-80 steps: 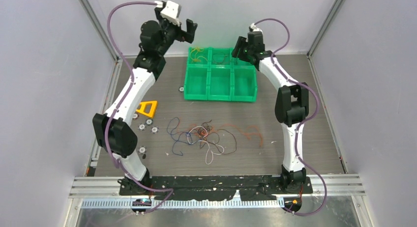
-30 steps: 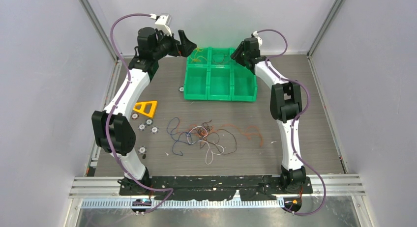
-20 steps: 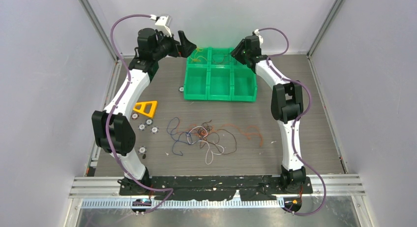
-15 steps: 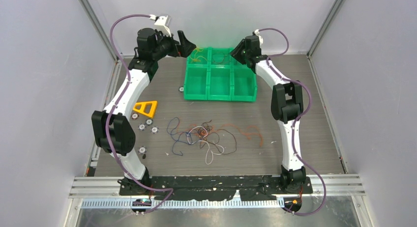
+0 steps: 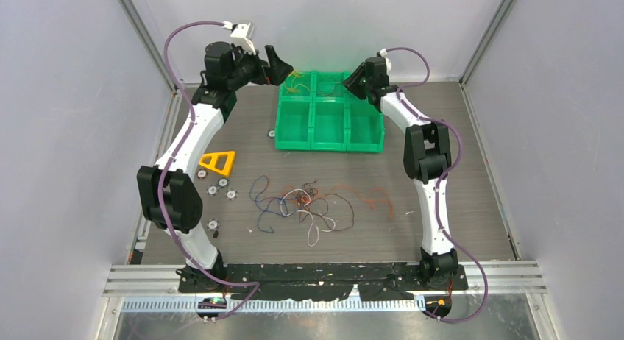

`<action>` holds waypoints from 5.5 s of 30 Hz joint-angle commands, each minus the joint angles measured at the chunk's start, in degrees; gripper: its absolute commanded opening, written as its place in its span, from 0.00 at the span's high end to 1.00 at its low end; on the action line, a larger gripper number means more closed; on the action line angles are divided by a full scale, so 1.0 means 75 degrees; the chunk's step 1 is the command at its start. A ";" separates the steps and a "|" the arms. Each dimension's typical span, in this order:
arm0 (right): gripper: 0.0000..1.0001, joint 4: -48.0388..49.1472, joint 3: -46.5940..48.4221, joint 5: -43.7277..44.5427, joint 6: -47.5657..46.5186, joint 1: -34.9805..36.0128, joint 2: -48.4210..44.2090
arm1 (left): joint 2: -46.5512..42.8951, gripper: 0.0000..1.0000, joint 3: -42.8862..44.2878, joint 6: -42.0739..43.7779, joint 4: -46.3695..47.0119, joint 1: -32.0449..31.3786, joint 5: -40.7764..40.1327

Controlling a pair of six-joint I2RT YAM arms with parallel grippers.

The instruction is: Untangle the cables

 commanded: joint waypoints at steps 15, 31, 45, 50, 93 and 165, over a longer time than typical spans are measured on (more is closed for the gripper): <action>0.71 0.0569 0.0203 -0.0050 0.0887 0.0101 0.0866 | -0.0170 0.00 0.0156 -0.0408 0.0226 0.0208 0.0064; 0.95 0.0911 0.0238 -0.0373 -0.1986 0.0054 0.0010 | -0.0574 0.00 0.0070 -0.0142 -0.0306 0.0356 0.0298; 0.95 0.0301 0.0202 -0.2201 -0.7135 0.0354 -0.0972 | -0.1443 0.00 -0.0903 0.0370 -0.0429 0.0687 0.0619; 0.95 0.0208 0.0141 -0.2300 -0.7762 0.0380 -0.1137 | -0.1515 0.01 -0.1063 0.0370 -0.0345 0.0776 0.0659; 0.95 -0.0389 0.3180 -0.2946 -0.5211 0.0311 0.1716 | -0.1443 0.00 -0.1513 -0.0395 0.0097 0.1332 0.0968; 0.95 -0.4848 -0.8482 0.1362 -1.0094 0.1264 -0.6560 | -0.0773 0.20 -0.4292 0.4200 -0.4553 -0.3548 -0.2287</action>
